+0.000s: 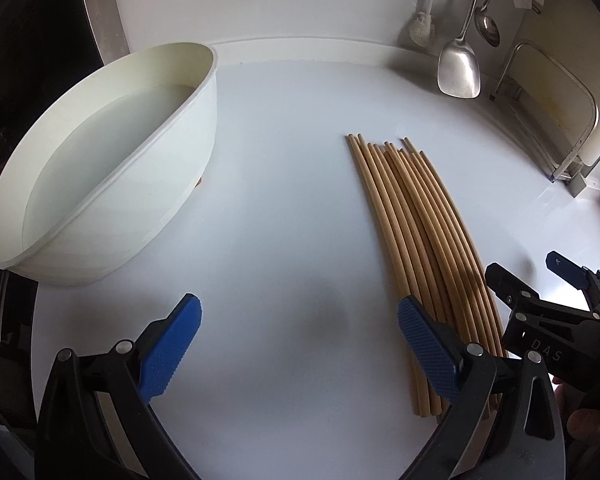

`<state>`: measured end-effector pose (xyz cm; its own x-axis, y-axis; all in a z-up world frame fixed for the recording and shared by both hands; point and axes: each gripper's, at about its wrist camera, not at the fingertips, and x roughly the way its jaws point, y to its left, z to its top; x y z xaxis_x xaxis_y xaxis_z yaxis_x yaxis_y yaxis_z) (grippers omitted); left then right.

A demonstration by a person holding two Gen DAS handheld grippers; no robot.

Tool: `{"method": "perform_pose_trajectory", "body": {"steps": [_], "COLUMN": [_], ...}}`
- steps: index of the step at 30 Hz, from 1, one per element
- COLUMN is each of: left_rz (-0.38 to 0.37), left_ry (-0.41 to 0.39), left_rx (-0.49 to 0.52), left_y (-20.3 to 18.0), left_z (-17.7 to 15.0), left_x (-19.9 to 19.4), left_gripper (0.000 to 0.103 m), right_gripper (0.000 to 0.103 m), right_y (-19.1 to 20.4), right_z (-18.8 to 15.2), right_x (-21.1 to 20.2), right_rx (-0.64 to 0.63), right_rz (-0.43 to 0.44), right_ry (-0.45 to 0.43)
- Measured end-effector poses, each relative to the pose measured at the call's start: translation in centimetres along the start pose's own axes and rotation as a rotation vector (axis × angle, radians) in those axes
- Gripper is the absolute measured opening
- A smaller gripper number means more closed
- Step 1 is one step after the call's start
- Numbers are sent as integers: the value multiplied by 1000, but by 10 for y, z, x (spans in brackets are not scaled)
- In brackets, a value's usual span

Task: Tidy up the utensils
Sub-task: 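Move both tools down toward the bundle of wooden chopsticks, then separate one chopstick with the right gripper while the left gripper closes on another chopstick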

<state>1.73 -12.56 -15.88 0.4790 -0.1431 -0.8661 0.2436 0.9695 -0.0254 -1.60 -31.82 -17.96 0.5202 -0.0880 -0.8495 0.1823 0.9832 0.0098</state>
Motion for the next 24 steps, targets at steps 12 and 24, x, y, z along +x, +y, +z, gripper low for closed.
{"method": "perform_pose_trajectory", "body": {"steps": [12, 24], "left_rz": [14, -1], "left_ry": [4, 26], "left_rx": [-5, 1], "left_y": [-3, -18], "left_z": [3, 1], "left_x": [5, 12], "left_gripper": [97, 97], "right_gripper": [95, 95], "right_y": [7, -7], "right_z": [0, 0], "right_x": [-2, -3], "right_rx": [-69, -67], "right_rz": [-45, -71], "right_ry": [-18, -11]}}
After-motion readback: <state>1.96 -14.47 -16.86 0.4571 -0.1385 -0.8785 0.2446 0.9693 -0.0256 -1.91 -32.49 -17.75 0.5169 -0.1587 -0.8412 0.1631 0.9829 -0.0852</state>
